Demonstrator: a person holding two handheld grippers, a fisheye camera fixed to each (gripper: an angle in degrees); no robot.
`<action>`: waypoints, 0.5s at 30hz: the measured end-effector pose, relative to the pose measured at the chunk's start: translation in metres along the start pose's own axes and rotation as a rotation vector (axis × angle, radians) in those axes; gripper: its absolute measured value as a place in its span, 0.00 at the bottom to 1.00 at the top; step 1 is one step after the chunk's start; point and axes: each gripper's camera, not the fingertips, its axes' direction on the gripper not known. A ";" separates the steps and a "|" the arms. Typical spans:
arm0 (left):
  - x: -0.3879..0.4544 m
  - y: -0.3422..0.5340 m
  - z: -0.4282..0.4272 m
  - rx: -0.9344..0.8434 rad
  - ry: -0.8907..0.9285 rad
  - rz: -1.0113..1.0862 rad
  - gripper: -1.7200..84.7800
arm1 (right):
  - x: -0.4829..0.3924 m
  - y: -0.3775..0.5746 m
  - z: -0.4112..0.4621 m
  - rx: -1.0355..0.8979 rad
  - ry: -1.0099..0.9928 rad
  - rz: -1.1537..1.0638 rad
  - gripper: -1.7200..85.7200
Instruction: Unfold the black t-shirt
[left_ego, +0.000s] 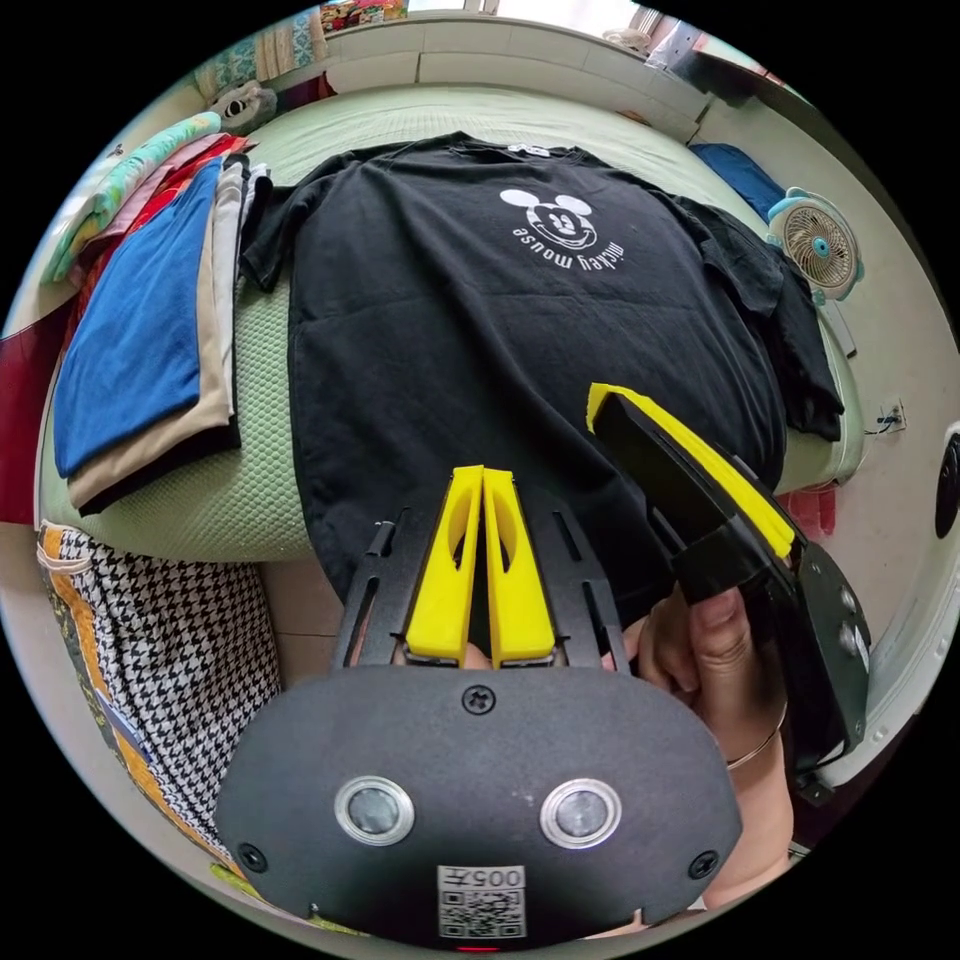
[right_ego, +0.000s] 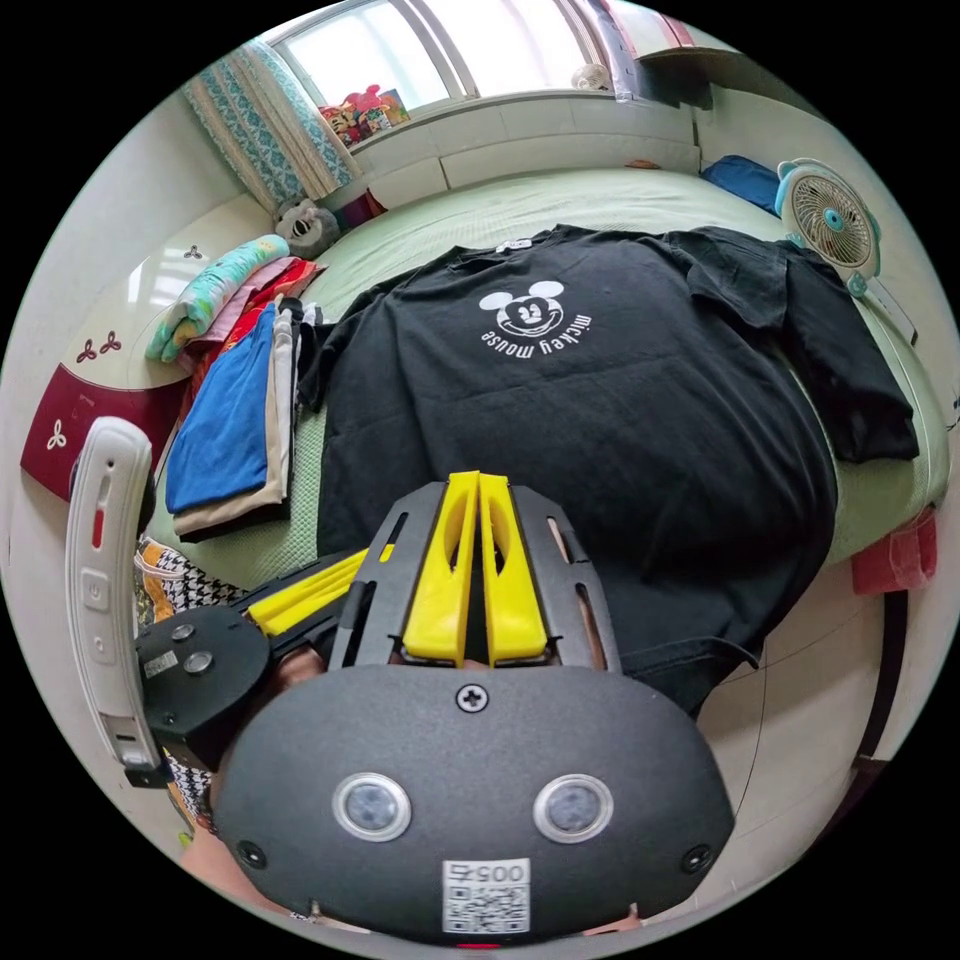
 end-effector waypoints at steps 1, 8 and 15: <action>-0.002 0.001 0.000 0.000 0.004 -0.005 0.02 | 0.001 0.001 0.000 0.000 0.000 0.001 0.01; -0.012 0.005 -0.002 0.009 0.038 -0.030 0.02 | 0.005 0.005 -0.002 -0.003 -0.004 0.010 0.01; -0.020 0.009 -0.003 0.011 0.061 -0.045 0.02 | 0.008 0.008 -0.005 -0.001 -0.011 0.015 0.01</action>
